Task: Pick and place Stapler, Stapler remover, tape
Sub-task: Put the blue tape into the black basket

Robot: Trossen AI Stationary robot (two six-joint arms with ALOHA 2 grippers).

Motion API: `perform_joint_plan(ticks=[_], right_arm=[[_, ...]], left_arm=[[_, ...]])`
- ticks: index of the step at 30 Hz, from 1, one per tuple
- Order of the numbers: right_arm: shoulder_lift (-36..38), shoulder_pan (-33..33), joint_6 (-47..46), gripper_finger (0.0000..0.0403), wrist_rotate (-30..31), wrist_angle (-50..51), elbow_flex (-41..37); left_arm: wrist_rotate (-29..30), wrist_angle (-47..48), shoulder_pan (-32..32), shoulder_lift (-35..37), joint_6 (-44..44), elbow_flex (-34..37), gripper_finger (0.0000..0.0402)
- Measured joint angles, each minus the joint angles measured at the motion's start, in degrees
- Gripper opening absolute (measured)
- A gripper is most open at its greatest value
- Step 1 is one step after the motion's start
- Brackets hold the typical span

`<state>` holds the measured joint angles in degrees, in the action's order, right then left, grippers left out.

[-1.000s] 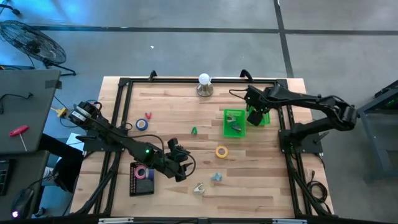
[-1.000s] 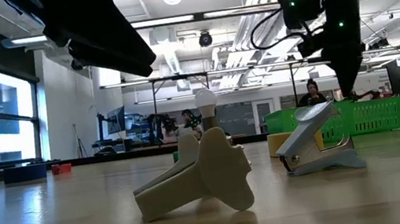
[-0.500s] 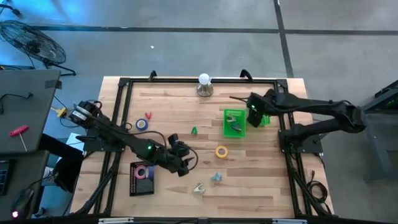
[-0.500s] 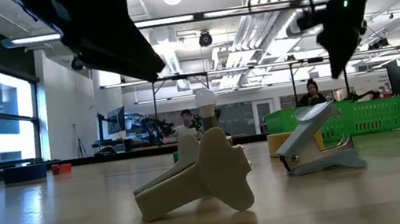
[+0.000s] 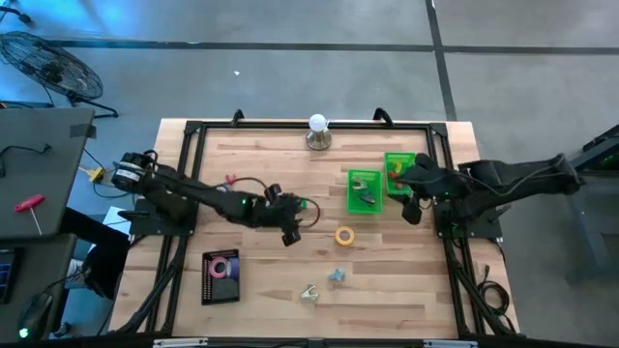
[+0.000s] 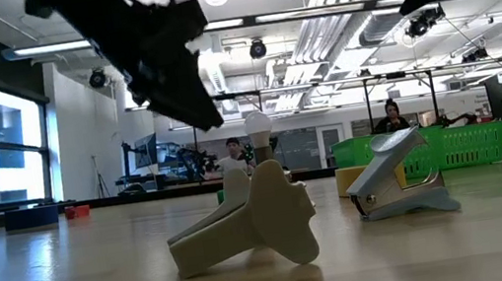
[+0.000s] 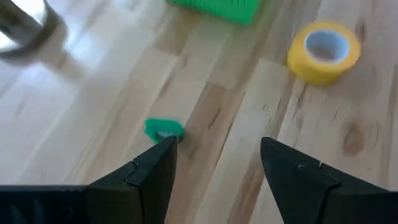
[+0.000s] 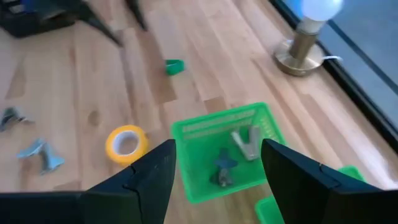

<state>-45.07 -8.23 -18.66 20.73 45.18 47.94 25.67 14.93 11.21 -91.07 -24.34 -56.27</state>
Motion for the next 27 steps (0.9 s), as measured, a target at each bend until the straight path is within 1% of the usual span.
perform_joint_plan(ticks=[2, 4, 7, 10, 12, 14, 15, 17, 18, 21, 27], right_arm=[[-0.08, -2.69, -0.79, 0.0228, 0.95, -0.01, 0.0], [-0.42, -5.03, -0.82, 0.0228, 1.73, -0.73, -0.57], [-0.73, -7.49, -0.56, 0.0228, 3.2, -2.83, -3.2], [-0.6, -8.49, -0.14, 0.0228, 4.32, -6.64, -6.91], [-0.58, -8.53, 0.86, 0.0228, 4.3, -9.05, -9.57], [-0.58, -8.51, 2.18, 0.0228, 4.03, -11.95, -11.95], [-0.58, -8.5, 2.85, 0.0228, 3.81, -13.69, -13.13], [-0.58, -8.5, 4.17, 0.0228, 2.64, -16.66, -15.18], [-0.58, -8.5, 4.77, 0.0228, 2.04, -18.2, -16.15], [-0.56, -8.5, 6.37, 0.0228, -0.54, -22.78, -18.58], [-0.56, -8.51, 7.16, 0.0228, -7.07, -27.87, -20.79]], left_arm=[[-2.76, 3.0, -1.96, 0.0, 0.3, -0.01, 0.0225], [-3.43, 8.72, -3.46, 0.22, -0.4, -0.39, 0.0225], [-2.86, 22.93, -4.91, 0.61, -3.12, -3.78, 0.0225], [-2.72, 39.56, -5.73, 0.61, -8.87, -8.13, 0.0225], [-2.66, 48.03, -5.76, 0.61, -12.86, -10.75, 0.0225], [-4.16, 55.47, -5.61, 0.61, -15.24, -12.31, 0.0225], [-6.37, 58.24, -5.62, 0.63, -15.63, -12.69, 0.0225], [-10.3, 61.47, -5.64, 0.63, -15.97, -12.77, 0.0225], [-10.94, 63.15, -5.79, 0.63, -15.91, -12.49, 0.0225], [-11.4, 66.64, -6.41, 0.63, -15.27, -11.01, 0.0225], [-13.48, 66.61, -10.77, 0.63, -12.97, -5.01, 0.0225]])
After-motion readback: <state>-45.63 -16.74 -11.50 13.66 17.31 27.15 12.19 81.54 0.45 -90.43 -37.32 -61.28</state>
